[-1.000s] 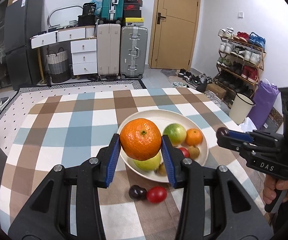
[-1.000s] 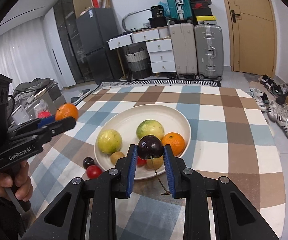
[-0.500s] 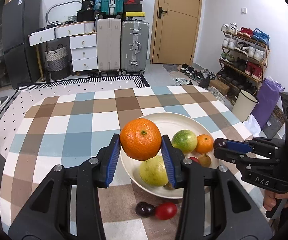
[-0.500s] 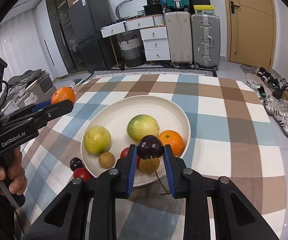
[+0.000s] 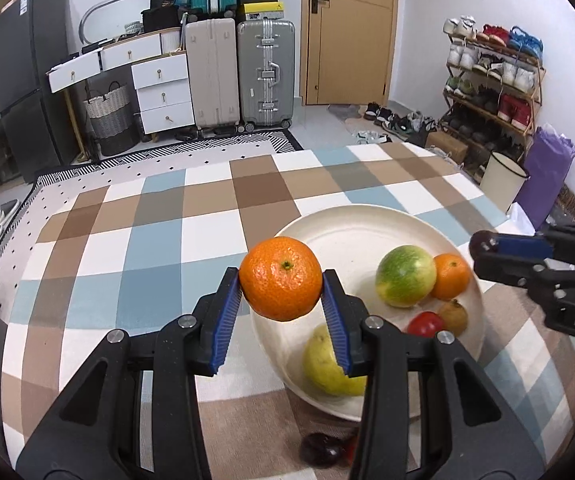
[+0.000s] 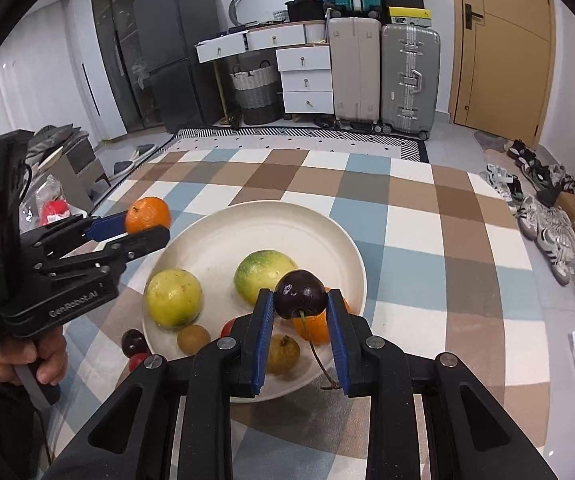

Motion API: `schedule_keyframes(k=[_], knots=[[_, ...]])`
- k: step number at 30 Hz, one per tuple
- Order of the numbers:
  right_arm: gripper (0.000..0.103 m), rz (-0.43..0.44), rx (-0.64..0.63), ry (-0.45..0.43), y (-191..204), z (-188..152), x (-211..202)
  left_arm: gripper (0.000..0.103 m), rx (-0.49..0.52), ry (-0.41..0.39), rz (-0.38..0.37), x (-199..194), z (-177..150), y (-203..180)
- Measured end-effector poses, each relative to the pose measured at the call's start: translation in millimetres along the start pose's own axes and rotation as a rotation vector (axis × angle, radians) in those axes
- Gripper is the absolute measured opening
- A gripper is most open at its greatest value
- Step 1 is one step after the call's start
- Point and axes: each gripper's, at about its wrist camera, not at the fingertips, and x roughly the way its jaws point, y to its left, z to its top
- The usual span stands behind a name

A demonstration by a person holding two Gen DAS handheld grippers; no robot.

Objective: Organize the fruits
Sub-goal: 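Carry the orange and cherry over the cream plate with both tools, then open both tools releasing the orange and cherry onto the plate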

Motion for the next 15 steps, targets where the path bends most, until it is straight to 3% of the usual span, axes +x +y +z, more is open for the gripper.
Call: schedule_keyframes(k=[15], knots=[[0.027,-0.022,-0.010,0.049,-2,-1,16,0.038,0.000,0.015,-0.023,6,13,0]])
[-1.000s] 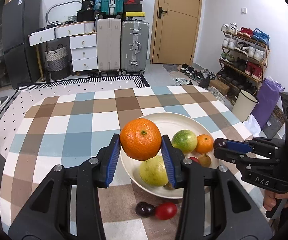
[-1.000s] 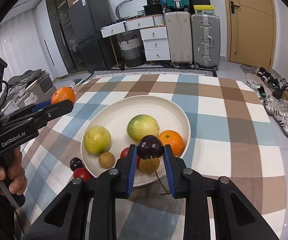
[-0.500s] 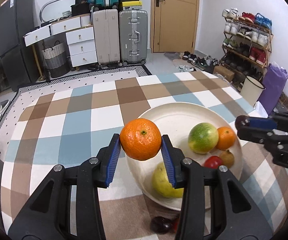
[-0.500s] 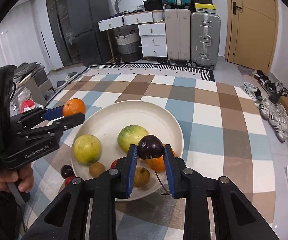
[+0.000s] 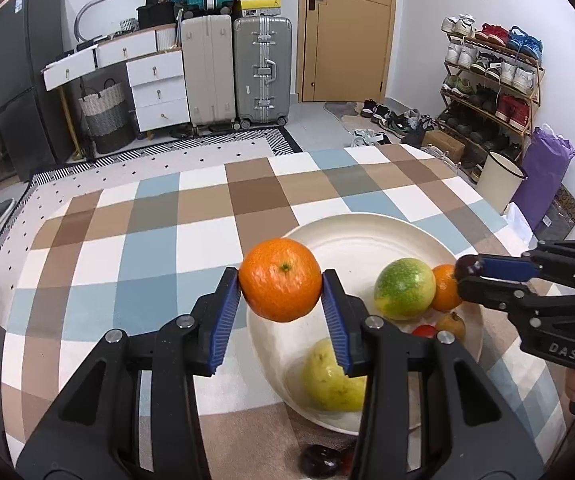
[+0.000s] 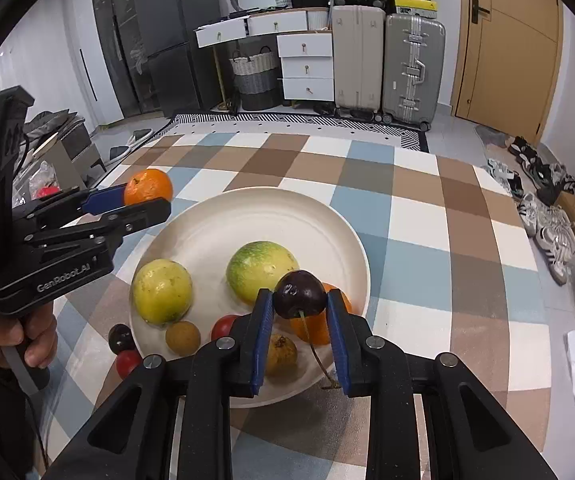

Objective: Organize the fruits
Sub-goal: 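Open both tools releasing the orange and cherry onto the plate, then withdraw both tools toward the remaining red tomato and dark cherry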

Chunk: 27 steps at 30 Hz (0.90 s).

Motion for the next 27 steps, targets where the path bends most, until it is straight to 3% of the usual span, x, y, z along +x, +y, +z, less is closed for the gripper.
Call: schedule_keyframes(k=[2,4,6,8,9,10,13,16,21,27], knots=[[0.030,-0.003,0.014,-0.006,-4,-1,-2,0.039,0.013,-0.004,0.002,-5,-1,-3],[0.047,-0.001,0.021,-0.021,-6,-2,-7,0.045,0.033,-0.010,0.008,-11,0,-9],[0.056,-0.018,0.036,-0.044,-9,-4,-15,0.066,0.044,-0.025,0.013,-19,0,-13],[0.059,-0.015,0.046,-0.050,-11,-5,-23,0.085,0.042,-0.063,0.013,-32,0,-17],[0.065,-0.019,0.049,-0.056,-11,-6,-29,0.088,0.040,-0.076,0.015,-38,-1,-18],[0.079,-0.025,0.056,-0.067,-12,-6,-35,0.088,0.043,-0.085,0.010,-45,-2,-20],[0.098,-0.030,0.097,-0.122,-17,-9,-54,0.088,0.053,-0.084,0.016,-61,-4,-23],[0.102,-0.012,0.141,-0.156,-23,-10,-70,0.102,0.022,-0.104,0.030,-79,-8,-19],[0.102,-0.017,0.156,-0.167,-23,-12,-86,0.103,-0.034,-0.128,0.026,-110,-15,-11],[0.102,-0.020,0.127,-0.161,-11,-23,-94,0.103,-0.027,-0.121,0.060,-132,-28,-7]])
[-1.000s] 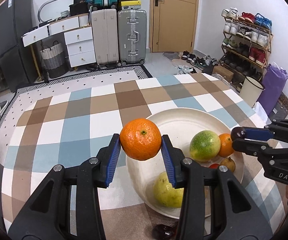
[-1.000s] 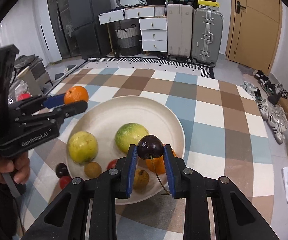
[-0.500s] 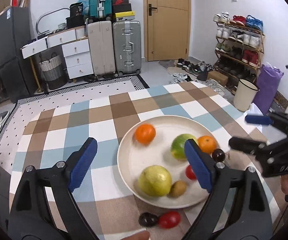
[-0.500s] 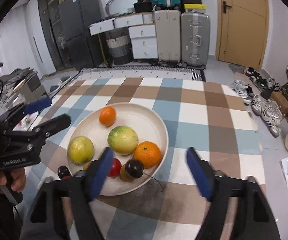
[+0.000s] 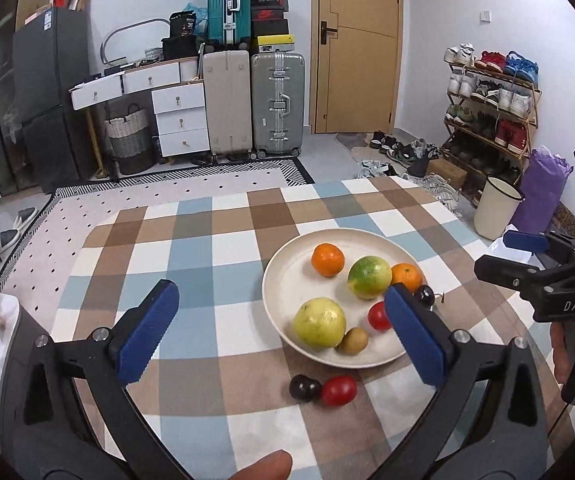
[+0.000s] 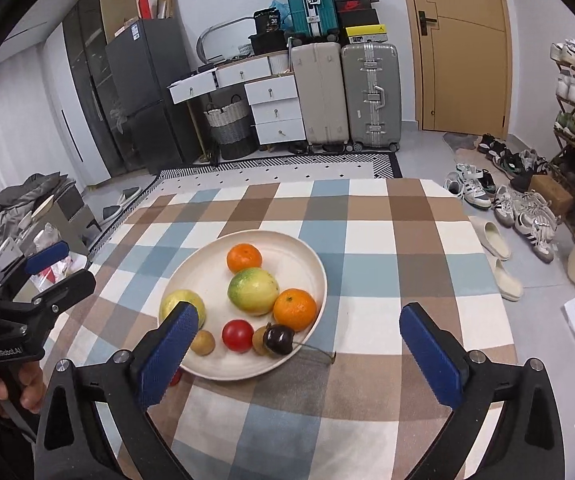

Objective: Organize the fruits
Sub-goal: 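Withdraw both tools toward the remaining red tomato and dark cherry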

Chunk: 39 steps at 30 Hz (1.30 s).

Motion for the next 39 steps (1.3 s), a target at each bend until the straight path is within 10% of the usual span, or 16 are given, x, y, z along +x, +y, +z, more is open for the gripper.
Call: schedule_keyframes(k=[39], knots=[[0.102,0.024,-0.022,0.231,84,-83,68,0.103,-0.112,0.148,-0.053,45,-75,51]])
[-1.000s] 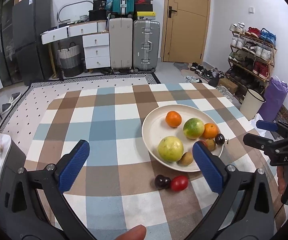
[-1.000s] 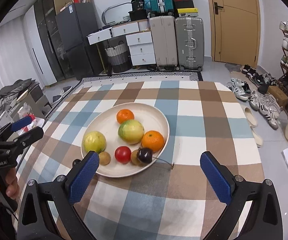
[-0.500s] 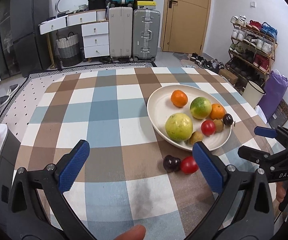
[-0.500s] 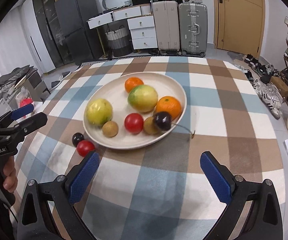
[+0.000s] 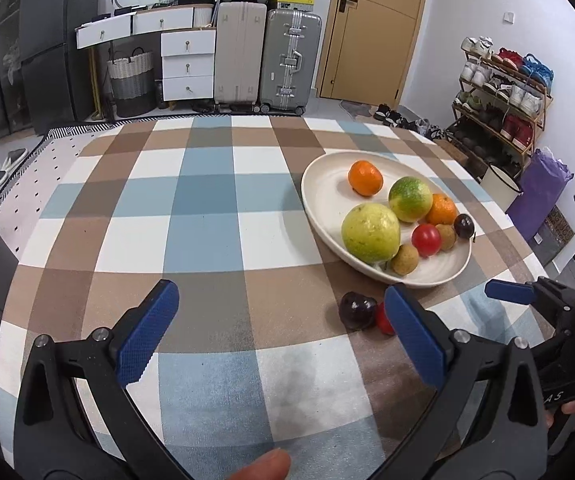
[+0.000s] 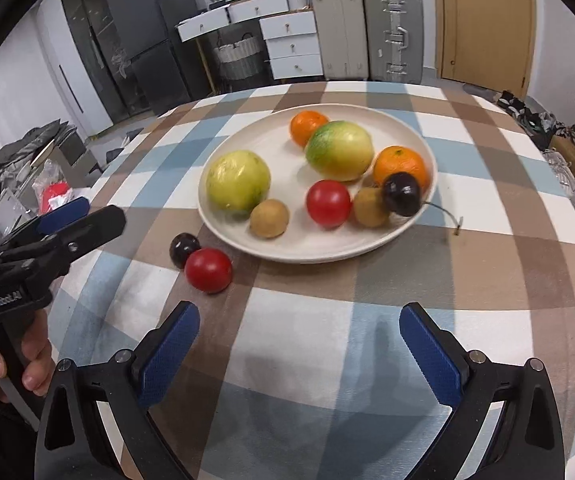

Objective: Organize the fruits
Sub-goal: 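Withdraw both tools toward the remaining red tomato and dark cherry, then grasp the red tomato with the right tool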

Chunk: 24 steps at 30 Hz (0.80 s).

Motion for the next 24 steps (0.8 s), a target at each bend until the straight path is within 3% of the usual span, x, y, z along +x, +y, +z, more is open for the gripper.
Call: schedule_keyframes(k=[5,9,20,22,24], knots=[[0.100,0.003,-0.042,0.014,11,3,12,0.103,0.005,0.012,0.006,7,-3,5],[0.083,0.018,-0.069,0.041,19,6,23,0.103,0.013,0.019,0.022,9,-5,8],[0.077,0.012,-0.137,0.037,46,13,33,0.103,-0.001,0.035,0.035,12,-7,19],[0.066,-0.002,-0.135,0.033,48,11,32,0.103,0.001,0.037,0.040,12,-7,20],[0.065,0.015,-0.130,0.036,48,11,31,0.103,0.000,0.037,0.040,12,-8,21]])
